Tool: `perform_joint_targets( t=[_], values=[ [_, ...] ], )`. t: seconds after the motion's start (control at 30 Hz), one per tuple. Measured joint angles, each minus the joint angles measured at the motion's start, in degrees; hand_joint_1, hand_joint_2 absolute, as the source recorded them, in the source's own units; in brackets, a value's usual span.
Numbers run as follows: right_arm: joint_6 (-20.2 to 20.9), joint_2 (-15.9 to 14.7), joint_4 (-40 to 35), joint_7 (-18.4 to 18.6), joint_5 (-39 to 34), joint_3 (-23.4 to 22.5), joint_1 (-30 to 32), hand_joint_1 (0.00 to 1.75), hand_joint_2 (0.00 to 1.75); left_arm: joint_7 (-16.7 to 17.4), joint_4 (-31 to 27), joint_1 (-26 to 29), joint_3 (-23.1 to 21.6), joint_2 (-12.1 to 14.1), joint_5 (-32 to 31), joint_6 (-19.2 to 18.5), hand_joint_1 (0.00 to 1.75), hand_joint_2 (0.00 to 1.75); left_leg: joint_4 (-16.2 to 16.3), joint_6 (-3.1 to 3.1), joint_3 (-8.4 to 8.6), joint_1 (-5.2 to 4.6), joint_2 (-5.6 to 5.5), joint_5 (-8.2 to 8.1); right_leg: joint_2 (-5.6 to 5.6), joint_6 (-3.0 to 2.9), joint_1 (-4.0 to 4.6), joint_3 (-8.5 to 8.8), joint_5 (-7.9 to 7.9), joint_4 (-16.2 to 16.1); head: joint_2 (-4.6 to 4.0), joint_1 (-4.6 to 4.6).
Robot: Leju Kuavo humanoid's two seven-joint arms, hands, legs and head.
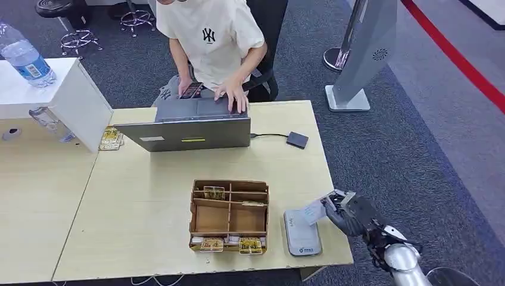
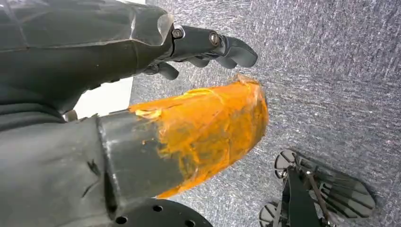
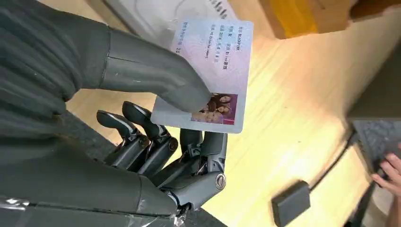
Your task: Pass the card to the sensor for recognition and then transmit it.
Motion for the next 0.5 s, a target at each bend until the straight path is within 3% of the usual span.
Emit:
perform_joint_targets(
  t=[0.23,0.5],
  values=[
    [0.61,-2.36,0.98,0.37,5.29,3.35,-1.28,1.75,1.75,0.00,0.00,0.00,0.29,0.00,0.15,0.04,0.00,0.00,0.00,0.00,0.00,0.00,0.00,0.00,0.00,0.00,0.00,0.00,0.00,0.00,0.00,-0.02],
    [1.99,-3.65,-2.31,0.09,4.81,7.87,-1.16,1.75,1.75,0.00,0.00,0.01,1.57,-0.02,0.57,0.17,0.00,0.00,0.00,0.00,0.01,0.01,0.00,0.00,0.00,0.00,0.00,-0.01,0.00,0.00,0.00,0.00]
  ],
)
